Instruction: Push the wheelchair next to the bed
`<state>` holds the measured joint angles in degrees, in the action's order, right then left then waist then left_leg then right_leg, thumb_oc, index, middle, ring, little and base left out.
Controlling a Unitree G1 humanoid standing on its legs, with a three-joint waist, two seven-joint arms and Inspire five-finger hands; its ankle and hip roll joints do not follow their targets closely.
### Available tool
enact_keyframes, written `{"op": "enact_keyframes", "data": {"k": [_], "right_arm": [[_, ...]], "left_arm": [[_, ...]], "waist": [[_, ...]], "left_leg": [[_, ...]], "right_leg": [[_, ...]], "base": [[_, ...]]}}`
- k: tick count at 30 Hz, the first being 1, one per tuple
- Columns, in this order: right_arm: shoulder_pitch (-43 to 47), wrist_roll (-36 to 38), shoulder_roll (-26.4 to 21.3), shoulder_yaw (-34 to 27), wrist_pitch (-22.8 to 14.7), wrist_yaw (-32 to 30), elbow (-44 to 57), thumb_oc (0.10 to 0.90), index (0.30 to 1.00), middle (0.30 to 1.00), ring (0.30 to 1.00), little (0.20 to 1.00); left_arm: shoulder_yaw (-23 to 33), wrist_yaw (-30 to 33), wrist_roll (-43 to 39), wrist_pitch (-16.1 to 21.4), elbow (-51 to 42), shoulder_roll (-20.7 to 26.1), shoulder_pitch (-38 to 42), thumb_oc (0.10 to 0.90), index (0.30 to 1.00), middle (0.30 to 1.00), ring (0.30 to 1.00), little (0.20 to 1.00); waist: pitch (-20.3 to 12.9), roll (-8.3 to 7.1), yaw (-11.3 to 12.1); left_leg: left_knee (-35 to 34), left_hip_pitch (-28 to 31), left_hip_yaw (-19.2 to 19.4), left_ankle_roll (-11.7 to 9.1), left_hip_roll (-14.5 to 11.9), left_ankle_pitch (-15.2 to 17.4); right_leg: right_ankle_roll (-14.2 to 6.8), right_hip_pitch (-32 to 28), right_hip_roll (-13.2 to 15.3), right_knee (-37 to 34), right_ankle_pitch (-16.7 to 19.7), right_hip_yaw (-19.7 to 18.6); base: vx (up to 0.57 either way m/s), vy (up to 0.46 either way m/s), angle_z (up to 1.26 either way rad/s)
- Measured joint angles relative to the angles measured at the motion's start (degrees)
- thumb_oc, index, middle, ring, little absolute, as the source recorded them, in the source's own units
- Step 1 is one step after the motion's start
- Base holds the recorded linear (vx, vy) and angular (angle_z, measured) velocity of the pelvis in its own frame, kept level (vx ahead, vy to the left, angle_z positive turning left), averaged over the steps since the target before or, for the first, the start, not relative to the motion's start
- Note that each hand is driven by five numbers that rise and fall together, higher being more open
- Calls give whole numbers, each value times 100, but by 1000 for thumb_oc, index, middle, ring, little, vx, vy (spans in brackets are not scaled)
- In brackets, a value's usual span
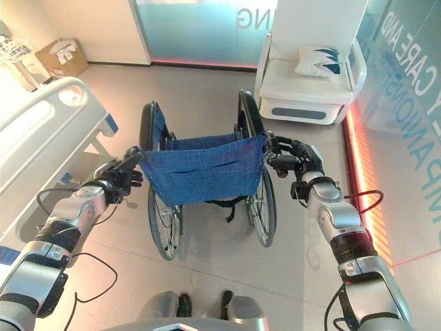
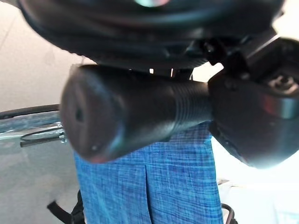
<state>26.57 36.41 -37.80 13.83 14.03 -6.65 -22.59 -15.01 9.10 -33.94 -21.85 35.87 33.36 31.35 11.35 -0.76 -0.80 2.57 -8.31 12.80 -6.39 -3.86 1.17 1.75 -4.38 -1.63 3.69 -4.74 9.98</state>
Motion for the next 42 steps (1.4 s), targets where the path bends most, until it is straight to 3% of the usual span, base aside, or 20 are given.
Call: {"op": "enact_keyframes", "data": {"k": [1,2,6,10,11,12,13,16,18,20,24,28,29,30,31,32,33,35,38,42], "right_arm": [[-15,1,15,-6,-3,0,1,400,300,300,300,300],[-29,-2,10,-5,-25,34,5,400,300,300,300,300],[-138,-5,40,23,-68,159,19,400,300,300,300,300],[-148,-7,70,-17,-224,165,42,400,300,300,300,300],[-171,-11,76,-47,-237,173,41,400,300,300,300,300],[-213,-20,106,-78,-240,171,40,400,300,300,300,300],[-332,-21,134,-149,-234,171,32,400,300,300,300,300],[-449,-14,121,-206,-212,253,25,400,300,300,300,300],[-364,-9,123,-304,-240,328,-66,400,300,300,300,300],[-172,-5,126,-273,-334,418,-297,400,300,300,300,300],[-1,3,-13,-264,-447,491,-441,400,300,300,300,300],[167,1,-57,-234,-439,683,-643,400,300,300,300,300],[181,-1,-61,-233,-438,715,-647,400,300,300,300,300],[180,-1,-60,-229,-436,770,-651,400,300,300,300,300],[200,-1,-96,-224,-430,813,-657,400,300,300,300,300],[232,-2,-141,-224,-430,830,-712,400,300,300,300,300],[240,-6,-253,-220,-428,843,-776,400,300,300,300,300],[301,-13,-453,-198,-420,927,-951,400,300,300,300,300],[814,-270,-530,56,-252,925,-1344,400,300,300,300,300],[1320,-513,-520,379,-122,919,-1660,400,300,300,300,300]], "left_arm": [[19,-7,-78,49,-41,22,-77,400,300,300,300,300],[86,-22,-163,59,-58,30,-105,400,300,300,300,300],[102,-125,-188,59,-43,117,-236,400,300,300,300,300],[263,-181,-190,171,-116,126,-216,400,300,300,300,300],[292,-183,-188,172,-126,74,-221,400,300,300,300,300],[322,-173,-184,176,-147,25,-238,400,300,300,300,300],[374,-164,-182,183,-167,-6,-261,400,300,300,300,300],[422,-155,-168,181,-408,-31,-458,400,300,300,300,300],[417,-178,-157,185,-456,-12,-363,400,300,300,300,300],[433,-177,-44,230,-454,-60,-291,400,300,300,300,300],[430,-177,23,286,-395,-159,-172,400,300,300,300,300],[398,-221,30,289,-372,-111,-206,400,300,300,300,300],[398,-244,29,288,-372,-84,-208,400,300,300,300,300],[401,-331,28,279,-372,-4,-214,400,300,300,300,300],[438,-405,22,280,-366,1,-226,400,300,300,300,300],[414,-413,41,279,-362,-65,-218,400,300,300,300,300],[366,-413,58,280,-362,-136,-166,400,300,300,300,300],[250,-431,58,282,-377,-233,-92,400,300,300,300,300],[206,-424,54,283,-435,-242,-69,400,300,300,300,300],[179,-366,47,270,-393,-244,-63,400,300,300,300,300]], "waist": [[-58,187,92],[-7,296,179],[-50,217,360],[-199,137,468],[-272,303,483],[-275,341,495],[-293,181,483],[-383,99,470],[-374,122,502],[-298,295,510],[-196,428,319],[-90,257,167],[-58,198,149],[-34,-26,53],[-22,-137,-30],[-9,-75,-155],[-3,-61,-303],[-52,36,-366],[-86,83,-316],[-99,111,-42]], "left_leg": [[-758,-20,-2,-74,-154,-236],[-590,-141,5,-114,-324,-399],[99,-243,184,-36,-92,-423],[-130,156,161,593,569,-732],[-284,433,105,1104,644,-670],[-359,532,143,1542,589,-938],[-321,704,113,1598,740,-799],[-460,1063,-14,1682,943,-622],[-494,1108,-748,1564,940,-639],[-483,1181,-1367,1481,783,-603],[-269,1230,-2163,1359,830,-313],[-112,1583,-2270,1295,1004,101],[-32,1590,-2087,1286,1004,228],[184,1592,-1640,1205,1008,507],[415,1572,-1420,1106,958,708],[605,1524,-1435,964,764,865],[695,1518,-1382,846,571,912],[704,1528,-1274,758,280,938],[962,1509,-1149,417,53,852],[2933,598,-1051,73,-163,629]], "right_leg": [[-10,-211,-190,-76,-49,-43],[289,-343,-350,-47,-86,-60],[156,-572,-222,130,-474,-173],[-174,-504,-8,701,-978,-264],[-464,-276,1,1416,-1190,-15],[-628,65,188,2483,-1335,374],[-636,320,607,3484,-1361,651],[-632,484,1421,3854,-1402,949],[-635,630,1659,2884,-1381,1009],[-811,695,1361,1597,-1152,1166],[-1117,1154,997,256,3,1061],[-1220,1140,1144,-909,899,1277],[-1258,1104,1227,-910,932,1269],[-1339,893,1499,-878,902,1216],[-1407,788,1667,-765,1242,1231],[-1389,788,1589,-426,1306,1083],[-1257,788,1423,-86,1225,708],[-796,838,1280,468,791,668],[-639,868,1131,944,302,713],[-360,770,940,1036,6,781]], "base": [[378,96,-47],[436,115,-44],[314,125,-39],[333,211,-21],[436,271,-30],[400,171,-9],[291,94,0],[245,-31,-3],[200,-141,-20],[177,-163,-15],[386,-207,35],[361,-218,42],[284,-254,64],[329,-346,85],[390,-412,121],[382,-367,141],[300,-302,133],[321,-366,103],[291,-394,49],[228,-361,1]]}}
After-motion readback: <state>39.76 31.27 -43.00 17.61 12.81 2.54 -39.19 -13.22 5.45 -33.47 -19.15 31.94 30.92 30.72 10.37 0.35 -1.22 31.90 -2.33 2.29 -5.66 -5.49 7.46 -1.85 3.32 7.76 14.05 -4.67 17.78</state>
